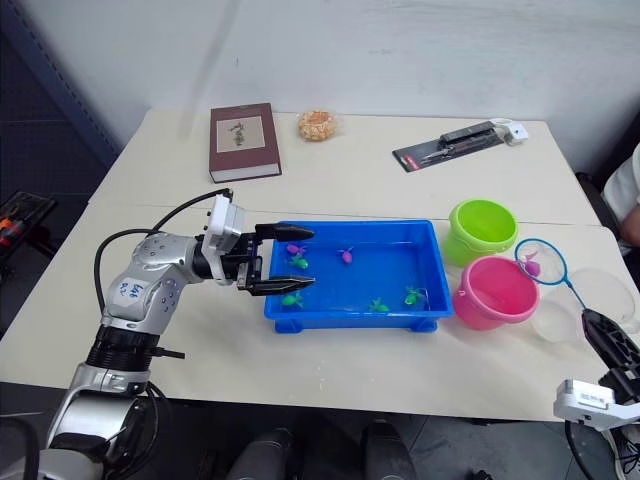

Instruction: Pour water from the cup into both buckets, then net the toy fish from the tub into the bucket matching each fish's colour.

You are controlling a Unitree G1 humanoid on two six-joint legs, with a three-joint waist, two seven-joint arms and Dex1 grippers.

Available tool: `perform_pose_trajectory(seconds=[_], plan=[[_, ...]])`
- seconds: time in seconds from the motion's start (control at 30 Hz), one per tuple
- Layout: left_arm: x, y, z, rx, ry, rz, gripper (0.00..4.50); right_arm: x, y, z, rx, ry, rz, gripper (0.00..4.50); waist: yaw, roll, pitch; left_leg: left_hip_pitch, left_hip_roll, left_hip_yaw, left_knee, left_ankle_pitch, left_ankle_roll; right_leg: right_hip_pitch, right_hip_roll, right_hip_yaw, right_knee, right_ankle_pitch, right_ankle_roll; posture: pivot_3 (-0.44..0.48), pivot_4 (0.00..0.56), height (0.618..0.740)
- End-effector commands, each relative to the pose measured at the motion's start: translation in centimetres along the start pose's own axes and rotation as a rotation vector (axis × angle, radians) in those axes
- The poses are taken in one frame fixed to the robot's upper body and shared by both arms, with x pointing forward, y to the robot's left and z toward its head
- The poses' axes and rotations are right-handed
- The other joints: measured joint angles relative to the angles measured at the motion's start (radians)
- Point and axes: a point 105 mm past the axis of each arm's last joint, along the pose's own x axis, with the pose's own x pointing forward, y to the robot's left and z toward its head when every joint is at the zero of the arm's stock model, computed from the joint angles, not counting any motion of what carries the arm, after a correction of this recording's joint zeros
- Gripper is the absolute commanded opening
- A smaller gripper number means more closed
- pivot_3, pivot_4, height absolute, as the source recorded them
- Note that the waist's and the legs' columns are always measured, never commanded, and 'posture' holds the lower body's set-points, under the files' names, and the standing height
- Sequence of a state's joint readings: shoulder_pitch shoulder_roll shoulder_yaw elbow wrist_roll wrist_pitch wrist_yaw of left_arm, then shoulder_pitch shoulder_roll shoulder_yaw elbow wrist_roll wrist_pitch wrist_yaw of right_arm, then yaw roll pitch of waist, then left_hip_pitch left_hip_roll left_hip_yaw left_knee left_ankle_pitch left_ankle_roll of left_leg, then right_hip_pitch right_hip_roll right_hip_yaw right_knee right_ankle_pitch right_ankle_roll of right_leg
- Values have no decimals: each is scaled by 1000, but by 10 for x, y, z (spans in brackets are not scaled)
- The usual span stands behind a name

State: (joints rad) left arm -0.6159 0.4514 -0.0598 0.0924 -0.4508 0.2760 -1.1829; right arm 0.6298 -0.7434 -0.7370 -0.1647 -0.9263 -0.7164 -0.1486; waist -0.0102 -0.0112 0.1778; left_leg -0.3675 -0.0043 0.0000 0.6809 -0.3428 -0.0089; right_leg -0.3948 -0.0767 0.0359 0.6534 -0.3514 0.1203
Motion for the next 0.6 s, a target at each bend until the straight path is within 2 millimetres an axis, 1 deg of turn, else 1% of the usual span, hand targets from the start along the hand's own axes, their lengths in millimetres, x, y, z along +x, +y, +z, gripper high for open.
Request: perform_pose_trajectory(seconds=[0.03, 0.13, 0.2, 0.23, 0.27, 0.3, 0.33, 0.43, 0.5, 0.57, 0.6], plan=[[1, 0, 6, 30, -13, -3, 4458, -3, -7, -4, -6, 58, -42, 0, 0, 0, 0, 0, 0, 0, 0, 0, 0, 0, 0, 0, 0, 0, 0, 0, 150, 740], [1, 0, 7, 23, -21, 7, 4458, 1, -3, 18, 13, -69, -10, 0, -1, 0, 0, 0, 0, 1, 0, 0, 0, 0, 0, 0, 0, 0, 0, 0, 150, 740], [1, 0, 6, 28, -15, 4, 4458, -2, -8, -10, -18, 84, -41, 0, -4, 0, 0, 0, 0, 1, 0, 0, 0, 0, 0, 0, 0, 0, 0, 0, 150, 740], [1, 1, 6, 27, -19, 8, 4458, -3, -11, -18, -27, 122, -58, 0, -5, 0, 0, 0, 0, 1, 0, 0, 0, 0, 0, 0, 0, 0, 0, 0, 150, 740], [2, 1, 7, 24, -24, 11, 4458, 1, -8, -11, -27, 71, -42, 0, -5, 0, 0, 0, 0, 1, 0, 0, 0, 0, 0, 0, 0, 0, 0, 0, 150, 740], [3, 0, 6, 22, -25, 9, 4458, 5, -3, 5, -14, -20, -19, 0, -6, 0, 0, 0, 0, 1, 0, 0, 0, 0, 0, 0, 0, 0, 0, 0, 150, 740], [4, 0, 6, 23, -24, 4, 4458, 7, -1, 13, -3, -59, -8, 0, -6, 0, 0, 1, 0, 1, 0, 0, 0, 0, 0, 0, 0, 0, 0, 0, 150, 740], [4, 1, 6, 26, -26, 14, 4458, 8, -5, 1, -8, 24, -49, 0, -7, 0, 0, 0, 0, 0, 0, 0, 0, 0, 0, 0, 0, 0, 0, 0, 150, 740], [4, 1, 7, 24, -33, 25, 4458, 10, -8, 3, -13, 5, -66, 0, -7, 0, 0, 0, 0, 1, 0, 0, 0, 0, 0, 0, 0, 0, 0, 0, 150, 740], [3, 0, 6, 24, -29, 26, 4458, 11, -8, 0, -20, 23, -73, 0, -8, 0, 0, 0, 0, 1, 0, 0, 0, 0, 0, 0, 0, 0, 0, 0, 150, 740], [2, 1, 5, 24, -30, 33, 4458, 11, -7, 3, -22, 5, -65, 0, -9, 0, 0, 0, 0, 1, 0, 0, 0, 0, 0, 0, 0, 0, 0, 0, 150, 740]])
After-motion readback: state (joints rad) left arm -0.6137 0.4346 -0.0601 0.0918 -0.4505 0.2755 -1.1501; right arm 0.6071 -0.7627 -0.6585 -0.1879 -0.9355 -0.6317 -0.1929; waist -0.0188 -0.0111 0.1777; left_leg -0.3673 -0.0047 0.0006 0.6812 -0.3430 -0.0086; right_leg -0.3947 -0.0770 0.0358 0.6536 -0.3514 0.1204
